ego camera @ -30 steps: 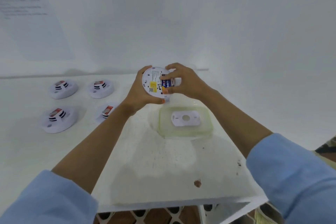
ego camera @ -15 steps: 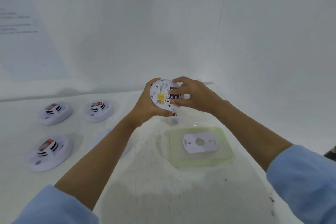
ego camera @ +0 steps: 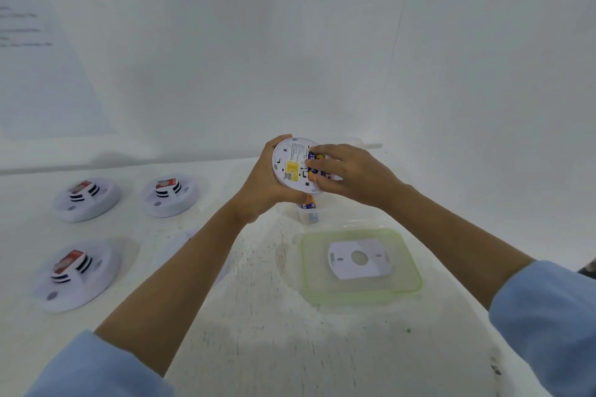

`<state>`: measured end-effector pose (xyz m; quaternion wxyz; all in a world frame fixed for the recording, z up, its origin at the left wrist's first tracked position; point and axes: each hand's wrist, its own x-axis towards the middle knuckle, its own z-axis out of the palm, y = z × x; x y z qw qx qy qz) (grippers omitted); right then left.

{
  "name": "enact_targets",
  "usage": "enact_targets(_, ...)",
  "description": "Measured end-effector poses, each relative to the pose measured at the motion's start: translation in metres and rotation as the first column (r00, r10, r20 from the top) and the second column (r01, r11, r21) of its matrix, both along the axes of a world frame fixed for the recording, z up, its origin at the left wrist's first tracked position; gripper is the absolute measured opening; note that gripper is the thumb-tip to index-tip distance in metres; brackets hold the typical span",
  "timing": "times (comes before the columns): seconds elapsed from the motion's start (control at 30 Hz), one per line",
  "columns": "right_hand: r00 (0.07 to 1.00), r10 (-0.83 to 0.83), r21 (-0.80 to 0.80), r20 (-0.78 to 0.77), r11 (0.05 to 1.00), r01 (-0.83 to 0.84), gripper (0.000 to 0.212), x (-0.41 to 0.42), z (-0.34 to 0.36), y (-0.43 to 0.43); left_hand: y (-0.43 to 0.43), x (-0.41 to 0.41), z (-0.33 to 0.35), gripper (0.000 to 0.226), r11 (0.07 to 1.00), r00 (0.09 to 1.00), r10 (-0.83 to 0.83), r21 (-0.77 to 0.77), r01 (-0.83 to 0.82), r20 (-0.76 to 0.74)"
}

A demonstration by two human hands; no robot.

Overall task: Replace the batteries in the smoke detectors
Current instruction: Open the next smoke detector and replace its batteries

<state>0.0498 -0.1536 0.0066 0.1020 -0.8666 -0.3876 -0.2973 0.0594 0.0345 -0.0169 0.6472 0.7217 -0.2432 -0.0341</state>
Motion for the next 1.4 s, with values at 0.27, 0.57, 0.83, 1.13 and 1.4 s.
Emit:
enact_targets(0.27,0.987,-0.024,0.029,-0.162,0.999,0.029,0.036,0.0,0.0,-0.004,0.0,0.0,-0.003,0.097,1.0,1.0,0.022,-0.012,-0.022,0.011)
enact_targets(0.57,0.897,-0.022,0.254,-0.442,0.956,0.149,0.034,-0.003,0.007,0.002,0.002,0.001,-0.001,0.099,0.999,0.999,0.033,-0.018,-0.032,0.025)
enact_targets(0.83,0.8,0.057,0.334,-0.598,0.925,0.183,0.032,-0.007,0.02,0.003,-0.003,0.0,-0.009,0.099,1.0,1.0,0.021,-0.015,-0.021,0.006)
enact_targets(1.13,0.785,0.017,0.318,-0.619,0.92,0.23,0.038,-0.007,0.021,0.008,-0.001,0.003,-0.007,0.1,0.999,0.999,0.028,-0.018,-0.027,0.035)
enact_targets(1.4,0.785,-0.049,0.206,-0.617,0.953,0.222,0.042,-0.005,0.026,0.009,0.001,0.003,-0.006,0.103,0.999,0.999,0.034,-0.013,-0.033,0.036)
